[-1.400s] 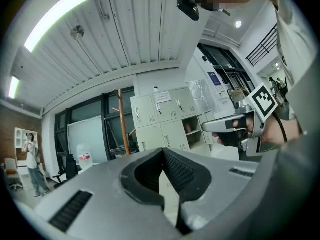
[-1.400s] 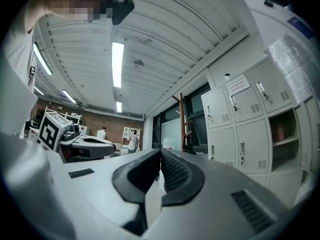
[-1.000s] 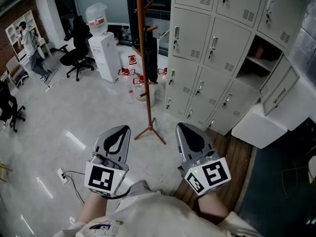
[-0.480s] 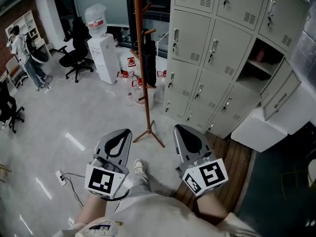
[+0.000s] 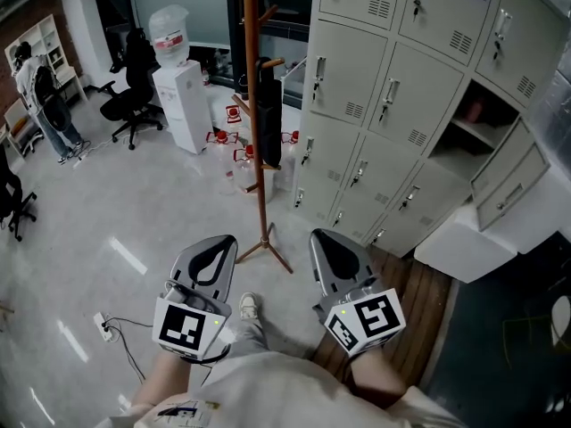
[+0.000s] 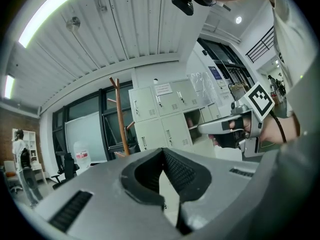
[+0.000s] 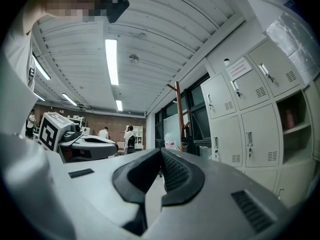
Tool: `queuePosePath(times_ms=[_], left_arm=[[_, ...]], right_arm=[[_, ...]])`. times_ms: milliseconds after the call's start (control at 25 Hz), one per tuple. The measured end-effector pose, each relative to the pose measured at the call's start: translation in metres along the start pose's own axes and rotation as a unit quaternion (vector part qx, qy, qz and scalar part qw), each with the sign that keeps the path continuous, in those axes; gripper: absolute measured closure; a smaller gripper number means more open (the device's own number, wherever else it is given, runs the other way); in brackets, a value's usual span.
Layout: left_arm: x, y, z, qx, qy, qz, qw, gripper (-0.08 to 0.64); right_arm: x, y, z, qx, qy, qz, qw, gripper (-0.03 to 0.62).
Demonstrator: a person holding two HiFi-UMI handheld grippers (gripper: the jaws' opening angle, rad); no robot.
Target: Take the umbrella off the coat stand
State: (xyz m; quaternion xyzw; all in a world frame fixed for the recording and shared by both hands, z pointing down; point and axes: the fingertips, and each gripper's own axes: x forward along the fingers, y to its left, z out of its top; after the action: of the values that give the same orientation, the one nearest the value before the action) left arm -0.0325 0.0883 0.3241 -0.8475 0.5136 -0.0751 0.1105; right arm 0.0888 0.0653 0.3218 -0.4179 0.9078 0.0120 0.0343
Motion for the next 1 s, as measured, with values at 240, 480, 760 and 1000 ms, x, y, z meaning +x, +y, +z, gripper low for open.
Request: queuePosePath(times_ms=[240,480,760,1000], left_arm=[[0.034,0.023,-0.011,-0.004,-0.005,-0.012,0.9999,0.552],[0.071,0.057,-0.019,-0.01,-0.008,-0.022,0.9997,0.552],[0.117,0.107,-0.026,-0.018,-0.013,-0.033,0.9992,0.552],[0.156,0.153,-0.033,-0.023,-0.017,-0.04,0.9988,0.552]], right_arm=[[0.035,-0.018,-0.009,-0.003,0.011,-0.008,1.0,0.584],[0.08,-0.037,-0.012,-0.01,0.019,-0.017,1.0,0.584],[0.141,-0.058,-0.012,-0.013,0.027,-0.029,0.999,0.584],[0.197,-0.076,-0.009,-0.014,0.027,-0.04,0.999,0.584]])
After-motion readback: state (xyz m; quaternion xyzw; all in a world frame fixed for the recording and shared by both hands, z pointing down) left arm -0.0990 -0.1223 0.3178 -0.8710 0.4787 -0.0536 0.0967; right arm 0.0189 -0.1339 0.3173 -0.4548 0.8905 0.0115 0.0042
